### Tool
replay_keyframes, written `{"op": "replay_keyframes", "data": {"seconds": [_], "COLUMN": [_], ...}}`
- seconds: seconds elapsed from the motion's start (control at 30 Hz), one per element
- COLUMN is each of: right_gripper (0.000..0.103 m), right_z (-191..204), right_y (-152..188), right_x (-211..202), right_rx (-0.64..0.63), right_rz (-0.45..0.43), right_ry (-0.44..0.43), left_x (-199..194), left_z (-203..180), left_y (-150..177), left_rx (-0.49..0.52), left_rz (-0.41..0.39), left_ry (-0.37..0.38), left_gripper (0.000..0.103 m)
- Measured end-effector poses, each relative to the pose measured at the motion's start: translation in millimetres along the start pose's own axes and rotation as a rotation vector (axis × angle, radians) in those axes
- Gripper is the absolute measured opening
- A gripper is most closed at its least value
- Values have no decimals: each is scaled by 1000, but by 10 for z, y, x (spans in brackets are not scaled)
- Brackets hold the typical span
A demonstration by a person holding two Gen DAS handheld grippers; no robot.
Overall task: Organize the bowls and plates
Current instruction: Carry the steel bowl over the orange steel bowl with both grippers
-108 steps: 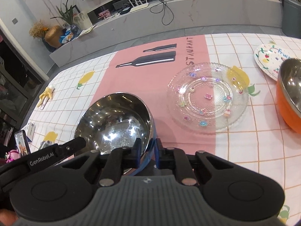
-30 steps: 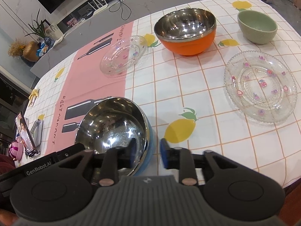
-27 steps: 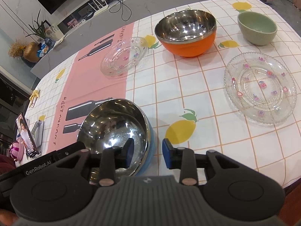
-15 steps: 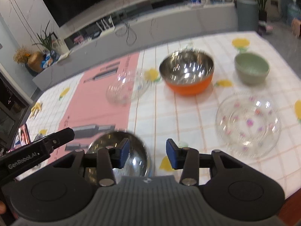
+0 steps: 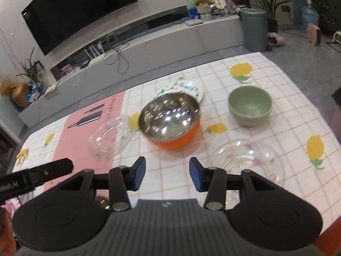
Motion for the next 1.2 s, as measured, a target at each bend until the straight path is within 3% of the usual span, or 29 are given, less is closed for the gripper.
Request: {"op": "replay_keyframes", "data": {"seconds": [0.63, 0.87, 1.07, 1.2], "right_gripper": [46, 45, 42, 26], "right_z": [-338, -422, -429, -432], "right_y": [-480, -562, -497, -431], "right_x": [878, 1172, 1367, 1461], "right_rx": [84, 116, 113, 118], "right_rz": [78, 105, 151, 181], "right_ry": [62, 76, 84, 82], "left_x": [937, 1316, 1632, 1712], "left_z": [8, 98, 157, 142], "left_y": [-402, -418, -237, -159], "left_rx": [-36, -70, -68, -81], "left_rz": [82, 128, 233, 271], "left_ry": [59, 33, -38, -34], "left_gripper": [57, 57, 48, 32]}}
Point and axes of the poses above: each gripper's, at about its wrist camera, not at the fingertips, and x roughly the way its jaws point, z to its left, y to its underside, the point moved 9 cm from there along x, roughly the way its jaws point, and after that the axes turned 1 degree about x, right-handed, at the moved point
